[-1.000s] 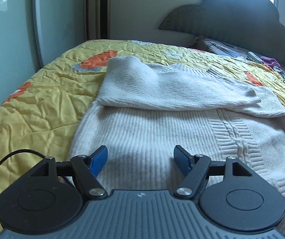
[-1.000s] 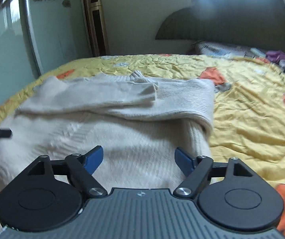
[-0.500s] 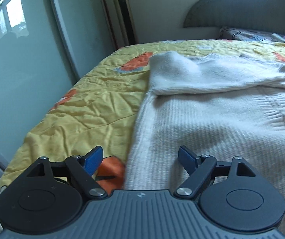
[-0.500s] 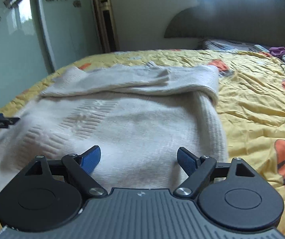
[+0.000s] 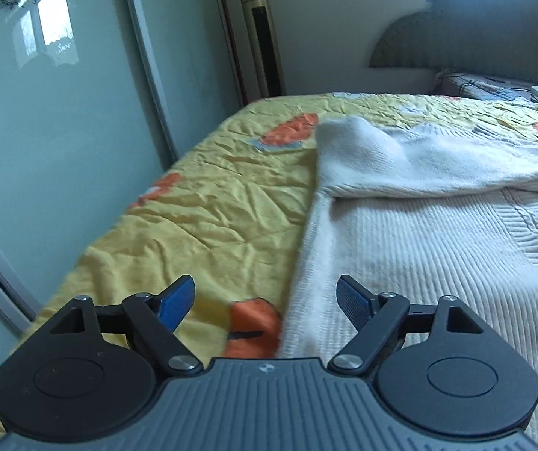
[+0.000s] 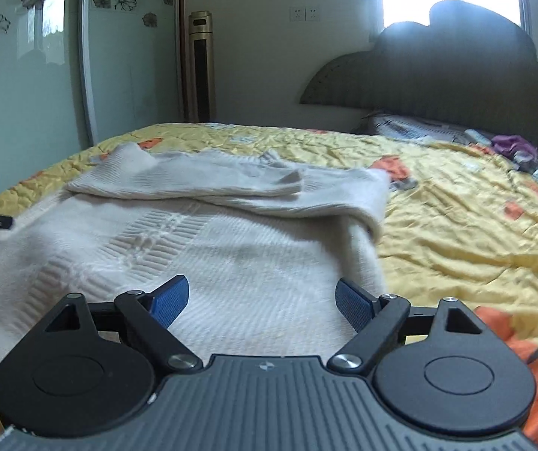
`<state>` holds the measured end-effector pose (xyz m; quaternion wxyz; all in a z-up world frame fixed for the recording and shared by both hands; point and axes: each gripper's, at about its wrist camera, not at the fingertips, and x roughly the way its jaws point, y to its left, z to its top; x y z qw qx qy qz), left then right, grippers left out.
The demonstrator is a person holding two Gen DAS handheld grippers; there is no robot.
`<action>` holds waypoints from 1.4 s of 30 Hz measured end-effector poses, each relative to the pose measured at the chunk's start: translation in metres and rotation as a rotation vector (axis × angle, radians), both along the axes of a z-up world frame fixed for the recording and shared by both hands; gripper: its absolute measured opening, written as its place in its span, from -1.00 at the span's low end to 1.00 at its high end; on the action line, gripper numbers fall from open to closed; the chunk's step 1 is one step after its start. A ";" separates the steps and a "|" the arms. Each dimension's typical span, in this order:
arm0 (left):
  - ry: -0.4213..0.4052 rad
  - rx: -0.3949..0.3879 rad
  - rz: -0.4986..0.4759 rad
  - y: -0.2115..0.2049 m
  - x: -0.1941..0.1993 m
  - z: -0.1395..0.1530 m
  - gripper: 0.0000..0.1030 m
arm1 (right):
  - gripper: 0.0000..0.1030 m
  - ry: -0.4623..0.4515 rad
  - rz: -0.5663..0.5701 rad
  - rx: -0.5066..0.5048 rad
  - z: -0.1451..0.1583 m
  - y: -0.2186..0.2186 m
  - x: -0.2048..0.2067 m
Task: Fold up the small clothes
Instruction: 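Move both open tools over the sweater toward its side edge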
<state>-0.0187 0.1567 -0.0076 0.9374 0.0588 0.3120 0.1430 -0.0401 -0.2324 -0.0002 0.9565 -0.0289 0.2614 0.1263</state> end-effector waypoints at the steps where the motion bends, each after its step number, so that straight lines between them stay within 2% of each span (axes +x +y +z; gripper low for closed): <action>1: -0.007 0.008 0.006 0.002 -0.004 0.004 0.61 | 0.70 0.000 -0.010 -0.023 0.003 -0.003 -0.001; 4: 0.017 0.027 0.001 0.005 -0.006 0.002 0.61 | 0.73 0.024 -0.032 -0.023 0.001 -0.015 -0.002; 8: 0.092 0.070 -0.033 -0.008 -0.001 -0.024 0.61 | 0.73 0.071 -0.043 0.019 -0.019 -0.018 0.001; 11: 0.092 0.077 -0.057 -0.014 -0.006 -0.029 0.61 | 0.73 0.105 -0.045 0.034 -0.031 -0.016 0.000; 14: 0.101 0.039 -0.092 -0.014 -0.017 -0.026 0.61 | 0.73 0.110 -0.029 0.036 -0.032 -0.014 -0.008; 18: 0.115 -0.026 -0.089 -0.004 -0.032 -0.025 0.61 | 0.73 0.117 -0.025 -0.010 -0.031 -0.014 -0.020; 24: 0.118 -0.113 -0.084 0.005 -0.051 -0.027 0.61 | 0.76 0.126 -0.013 0.007 -0.033 -0.019 -0.039; 30: 0.118 -0.081 -0.081 -0.003 -0.057 -0.025 0.61 | 0.84 0.133 -0.001 -0.004 -0.032 -0.016 -0.047; 35: 0.121 -0.057 -0.092 -0.009 -0.060 -0.025 0.61 | 0.82 0.123 0.004 -0.006 -0.027 -0.015 -0.053; 42: 0.122 -0.074 -0.089 -0.005 -0.061 -0.026 0.63 | 0.85 0.104 -0.047 0.060 -0.023 -0.035 -0.060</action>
